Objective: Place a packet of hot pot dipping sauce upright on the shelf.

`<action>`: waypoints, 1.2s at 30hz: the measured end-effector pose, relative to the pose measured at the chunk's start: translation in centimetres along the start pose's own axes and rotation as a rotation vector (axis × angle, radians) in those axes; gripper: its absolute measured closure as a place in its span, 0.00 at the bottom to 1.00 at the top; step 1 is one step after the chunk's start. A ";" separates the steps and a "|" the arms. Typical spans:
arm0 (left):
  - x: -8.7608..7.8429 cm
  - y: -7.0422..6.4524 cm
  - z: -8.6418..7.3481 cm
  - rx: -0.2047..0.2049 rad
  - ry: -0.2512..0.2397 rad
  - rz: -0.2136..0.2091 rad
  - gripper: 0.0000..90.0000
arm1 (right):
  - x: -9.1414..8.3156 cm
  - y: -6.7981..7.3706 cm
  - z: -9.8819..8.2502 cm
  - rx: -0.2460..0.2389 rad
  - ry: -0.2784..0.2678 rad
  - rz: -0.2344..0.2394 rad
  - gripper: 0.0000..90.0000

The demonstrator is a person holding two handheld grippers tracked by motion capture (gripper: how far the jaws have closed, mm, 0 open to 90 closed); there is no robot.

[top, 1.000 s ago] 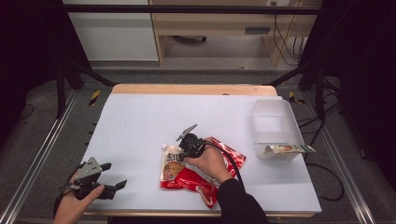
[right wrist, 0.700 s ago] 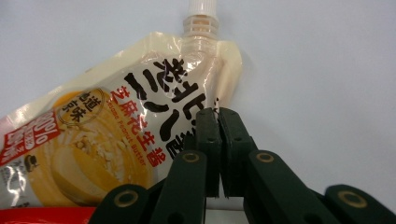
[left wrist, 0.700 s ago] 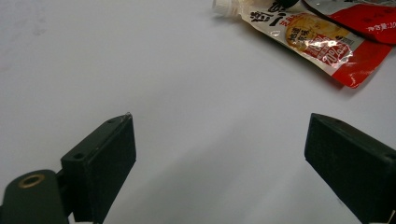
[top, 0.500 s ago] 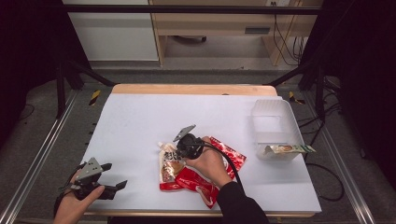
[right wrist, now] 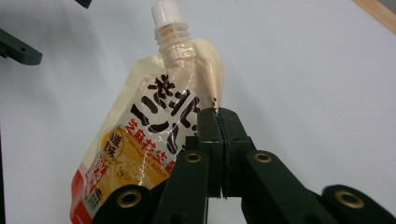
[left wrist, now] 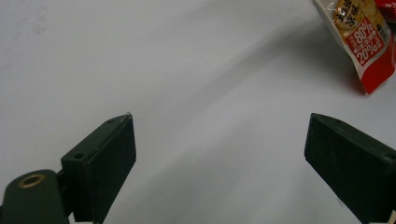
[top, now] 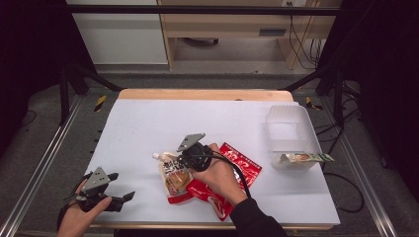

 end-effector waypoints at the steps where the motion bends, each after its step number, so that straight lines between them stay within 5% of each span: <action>1: 0.0 0.0 0.0 0.001 0.000 0.000 0.10 | -0.2 0.1 0.1 -0.007 0.002 -0.002 1.00; 17: -0.1 0.0 0.0 0.002 0.001 0.008 0.10 | -2.8 1.1 1.8 -0.016 -0.118 -0.002 1.00; 36: 0.1 -0.1 0.3 -0.006 -0.013 -0.022 0.10 | -6.6 -0.3 2.0 -0.017 -0.148 -0.037 1.00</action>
Point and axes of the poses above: each handheld gripper's, and its own axes: x roughly forward along the jaws, z roughly out of its top, y roughly to its left, the point moved 2 cm from there along x, roughly forward along the jaws, and after that the axes turned 4 degrees about x, right-handed, at the moved point
